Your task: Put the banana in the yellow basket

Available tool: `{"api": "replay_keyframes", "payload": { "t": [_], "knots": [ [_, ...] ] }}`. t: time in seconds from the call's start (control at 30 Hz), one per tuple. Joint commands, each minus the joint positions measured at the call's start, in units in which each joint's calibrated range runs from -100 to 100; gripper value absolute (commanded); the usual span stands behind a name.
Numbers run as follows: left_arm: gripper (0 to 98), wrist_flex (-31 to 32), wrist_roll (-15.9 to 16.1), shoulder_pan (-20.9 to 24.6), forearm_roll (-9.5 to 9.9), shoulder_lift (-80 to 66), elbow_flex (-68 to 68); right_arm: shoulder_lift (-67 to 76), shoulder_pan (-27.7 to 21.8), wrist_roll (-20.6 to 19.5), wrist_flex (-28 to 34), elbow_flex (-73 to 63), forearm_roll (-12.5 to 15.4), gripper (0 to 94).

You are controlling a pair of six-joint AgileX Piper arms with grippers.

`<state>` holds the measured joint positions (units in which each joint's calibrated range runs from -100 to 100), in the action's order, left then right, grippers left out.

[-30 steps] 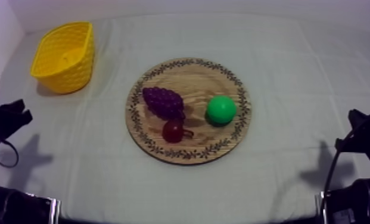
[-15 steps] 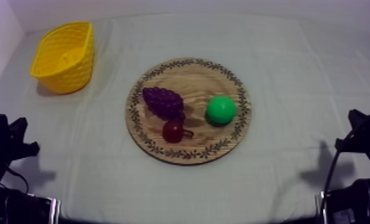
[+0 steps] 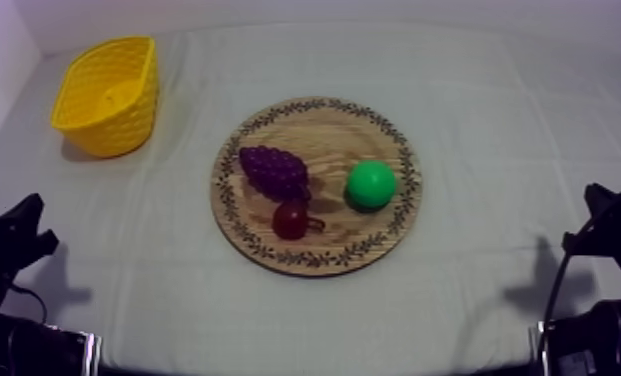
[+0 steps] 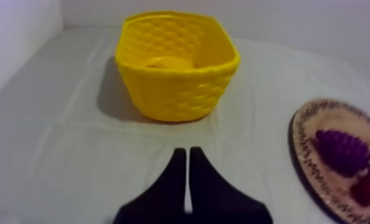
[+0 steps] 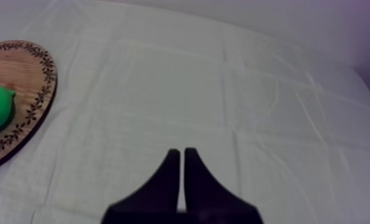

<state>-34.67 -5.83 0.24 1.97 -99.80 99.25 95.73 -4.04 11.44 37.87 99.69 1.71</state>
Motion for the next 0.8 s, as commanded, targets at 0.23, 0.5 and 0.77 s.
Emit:
{"api": "replay_keyframes", "payload": {
  "t": [0.23,0.5,0.77],
  "knots": [
    [0.1,0.53,-4.81,-0.05,0.01,-0.03,0.18,0.02,-0.02,0.02,0.03,-0.03,0.02,0.3],
    [0.1,0.55,-4.52,-0.06,0.01,-0.03,0.19,0.02,-0.02,0.02,0.03,-0.03,0.02,0.3],
    [0.1,0.55,-4.5,-0.06,0.01,-0.03,0.19,0.02,-0.02,0.02,0.03,-0.03,0.02,0.3]
  ]
}}
